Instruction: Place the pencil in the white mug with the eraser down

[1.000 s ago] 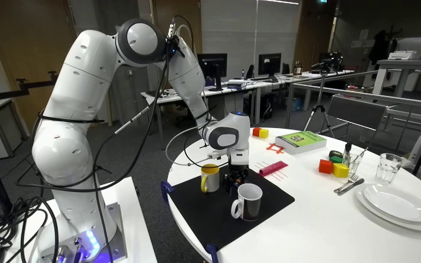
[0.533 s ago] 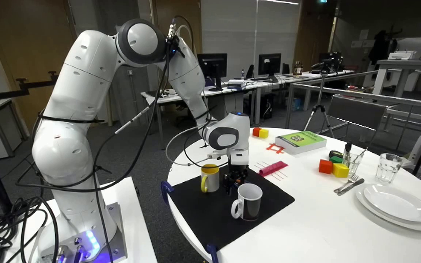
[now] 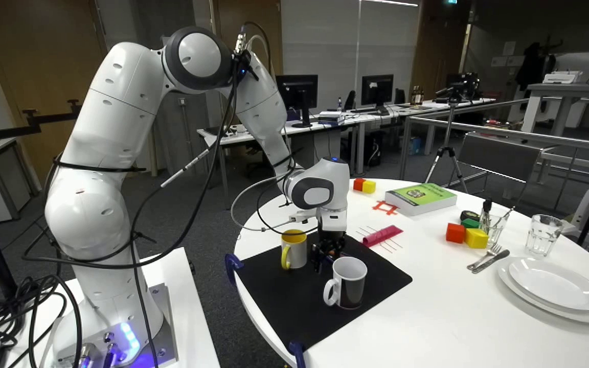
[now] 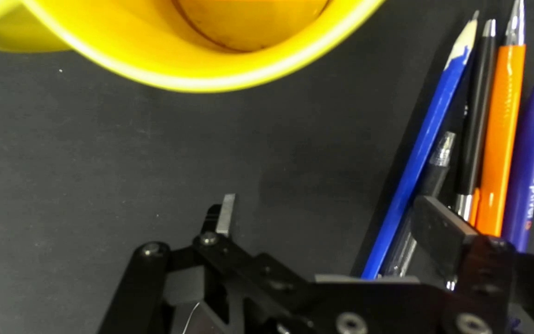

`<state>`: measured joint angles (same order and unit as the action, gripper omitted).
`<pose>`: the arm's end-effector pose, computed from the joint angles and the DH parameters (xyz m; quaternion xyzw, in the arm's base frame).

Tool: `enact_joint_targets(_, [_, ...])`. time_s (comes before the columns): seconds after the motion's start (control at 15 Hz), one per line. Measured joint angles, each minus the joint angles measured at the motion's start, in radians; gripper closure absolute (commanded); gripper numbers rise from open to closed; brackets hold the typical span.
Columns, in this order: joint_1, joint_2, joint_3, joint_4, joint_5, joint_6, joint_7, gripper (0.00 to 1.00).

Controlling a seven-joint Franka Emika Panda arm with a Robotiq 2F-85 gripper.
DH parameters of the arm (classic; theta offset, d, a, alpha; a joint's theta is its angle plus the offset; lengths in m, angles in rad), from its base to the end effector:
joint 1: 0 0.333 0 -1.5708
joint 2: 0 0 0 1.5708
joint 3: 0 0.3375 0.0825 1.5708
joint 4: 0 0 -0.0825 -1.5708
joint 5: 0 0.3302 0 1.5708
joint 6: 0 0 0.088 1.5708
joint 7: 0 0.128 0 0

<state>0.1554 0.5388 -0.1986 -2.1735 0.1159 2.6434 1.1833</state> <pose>0.5363 -0.0252 0.1863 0.7939 -0.6069 -0.0094 0.0355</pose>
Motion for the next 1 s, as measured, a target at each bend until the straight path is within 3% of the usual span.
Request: enact_joint_targets(1.0, [-0.012,0.007,0.014,0.01,0.001,-0.021,-0.014,0.0])
